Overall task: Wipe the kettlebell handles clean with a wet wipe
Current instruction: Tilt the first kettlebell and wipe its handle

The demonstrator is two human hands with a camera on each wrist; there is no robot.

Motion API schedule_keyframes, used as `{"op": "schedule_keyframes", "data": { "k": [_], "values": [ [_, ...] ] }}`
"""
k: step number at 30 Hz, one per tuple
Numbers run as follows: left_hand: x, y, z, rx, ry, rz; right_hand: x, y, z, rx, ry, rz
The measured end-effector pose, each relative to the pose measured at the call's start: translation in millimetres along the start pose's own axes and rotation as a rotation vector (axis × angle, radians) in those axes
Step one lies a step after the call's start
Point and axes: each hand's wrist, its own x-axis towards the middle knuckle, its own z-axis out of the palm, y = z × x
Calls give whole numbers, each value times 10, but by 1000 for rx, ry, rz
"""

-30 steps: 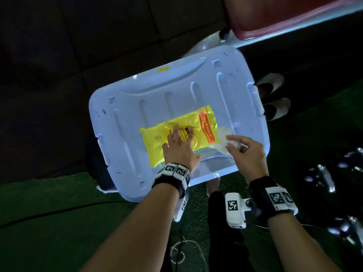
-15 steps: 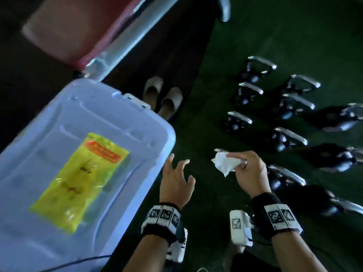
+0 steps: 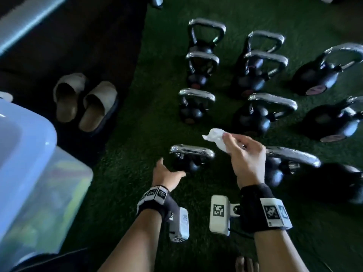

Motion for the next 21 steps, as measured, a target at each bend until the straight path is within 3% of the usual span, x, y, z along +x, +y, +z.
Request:
{"op": "schedule_keyframes", "data": {
  "k": [5, 10, 14, 21],
  "values": [
    [401, -71, 277, 3, 86, 209, 112, 397, 100, -77, 32, -146],
    [583, -109, 375, -57, 82, 290, 55, 519, 271, -175, -6, -317],
    [626, -134, 397, -47, 89, 302, -49, 548, 543, -320, 89, -458],
    [587, -86, 362, -48, 51, 295, -203, 564, 798, -429, 165, -424]
  ]
}}
